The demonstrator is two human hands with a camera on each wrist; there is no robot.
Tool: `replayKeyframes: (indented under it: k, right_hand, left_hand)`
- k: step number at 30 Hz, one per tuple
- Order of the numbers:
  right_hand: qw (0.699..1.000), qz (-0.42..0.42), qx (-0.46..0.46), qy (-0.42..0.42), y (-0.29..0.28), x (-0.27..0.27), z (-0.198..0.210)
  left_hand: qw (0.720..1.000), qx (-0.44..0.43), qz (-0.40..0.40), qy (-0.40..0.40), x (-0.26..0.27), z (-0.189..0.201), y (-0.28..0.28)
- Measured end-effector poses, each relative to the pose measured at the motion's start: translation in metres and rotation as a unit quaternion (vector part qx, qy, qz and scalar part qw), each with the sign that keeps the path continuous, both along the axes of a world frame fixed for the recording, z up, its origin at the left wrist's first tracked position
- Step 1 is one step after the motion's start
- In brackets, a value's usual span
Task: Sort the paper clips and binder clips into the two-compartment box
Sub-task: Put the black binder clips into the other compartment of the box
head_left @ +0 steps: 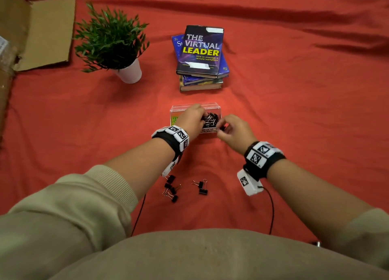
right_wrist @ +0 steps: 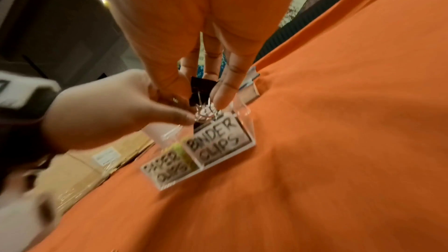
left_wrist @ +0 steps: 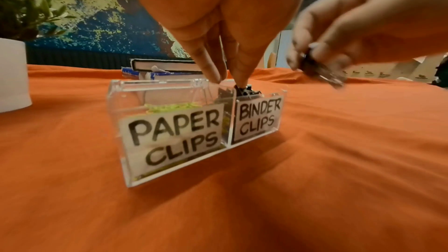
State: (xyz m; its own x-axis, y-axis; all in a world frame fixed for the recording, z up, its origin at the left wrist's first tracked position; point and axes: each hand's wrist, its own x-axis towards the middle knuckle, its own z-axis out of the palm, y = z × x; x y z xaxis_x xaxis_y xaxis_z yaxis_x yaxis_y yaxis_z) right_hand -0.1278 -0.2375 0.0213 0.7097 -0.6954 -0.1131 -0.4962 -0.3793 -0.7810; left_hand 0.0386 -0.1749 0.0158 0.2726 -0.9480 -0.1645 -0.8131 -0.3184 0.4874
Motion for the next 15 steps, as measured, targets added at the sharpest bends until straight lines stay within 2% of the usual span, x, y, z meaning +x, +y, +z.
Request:
replayKeyframes:
  k: [5, 8, 12, 15]
  right_hand:
    - [0.997, 0.037, -0.068, 0.013, -0.034, 0.036, 0.008]
    - [0.989, 0.089, -0.103, 0.053, -0.039, 0.048, 0.001]
    - [0.969, 0.134, -0.151, 0.139, -0.036, 0.049, -0.008]
    - [0.963, 0.139, -0.206, 0.101, -0.029, 0.043, -0.01]
  left_hand:
    - [0.991, 0.004, -0.085, -0.099, -0.007, -0.009, 0.015]
    - [0.987, 0.006, -0.097, -0.131, -0.009, -0.008, 0.022]
    - [0.995, -0.034, -0.029, -0.084, -0.006, -0.003, 0.04]
    - [0.999, -0.024, -0.026, -0.016, -0.001, -0.006, 0.069]
